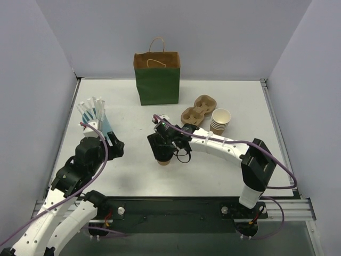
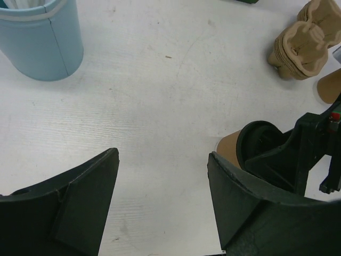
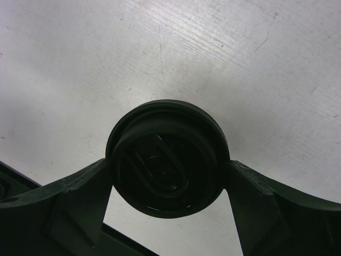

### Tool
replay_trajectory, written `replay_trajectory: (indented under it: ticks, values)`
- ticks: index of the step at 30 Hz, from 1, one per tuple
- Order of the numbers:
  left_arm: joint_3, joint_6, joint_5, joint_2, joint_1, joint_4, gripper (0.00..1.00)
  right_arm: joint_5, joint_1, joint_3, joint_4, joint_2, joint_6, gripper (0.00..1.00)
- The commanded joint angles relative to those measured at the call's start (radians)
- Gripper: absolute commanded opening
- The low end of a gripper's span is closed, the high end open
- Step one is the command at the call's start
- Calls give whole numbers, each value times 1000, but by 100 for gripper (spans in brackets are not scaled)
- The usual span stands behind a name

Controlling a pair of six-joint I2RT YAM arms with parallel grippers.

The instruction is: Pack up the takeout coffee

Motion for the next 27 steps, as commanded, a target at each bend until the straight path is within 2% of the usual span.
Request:
replay_trajectory:
  ticks: [1, 4, 7, 15, 27]
  values:
    - [-13, 12, -26, -31, 4, 11, 77, 61, 15, 1, -63, 34, 9, 79]
    - [-14, 12, -22, -25, 4, 13, 77, 94, 21, -12, -71, 33, 17, 72]
    - [-11, 10, -20, -22, 4, 10, 77, 108, 25, -15, -80, 31, 24, 70]
    - [-17, 10, -20, -34, 3, 14, 77, 167, -11, -55, -144, -24, 67, 70]
    - [-22, 6, -28, -48, -16, 16, 77, 285, -255, -306, -247, -285, 171, 69]
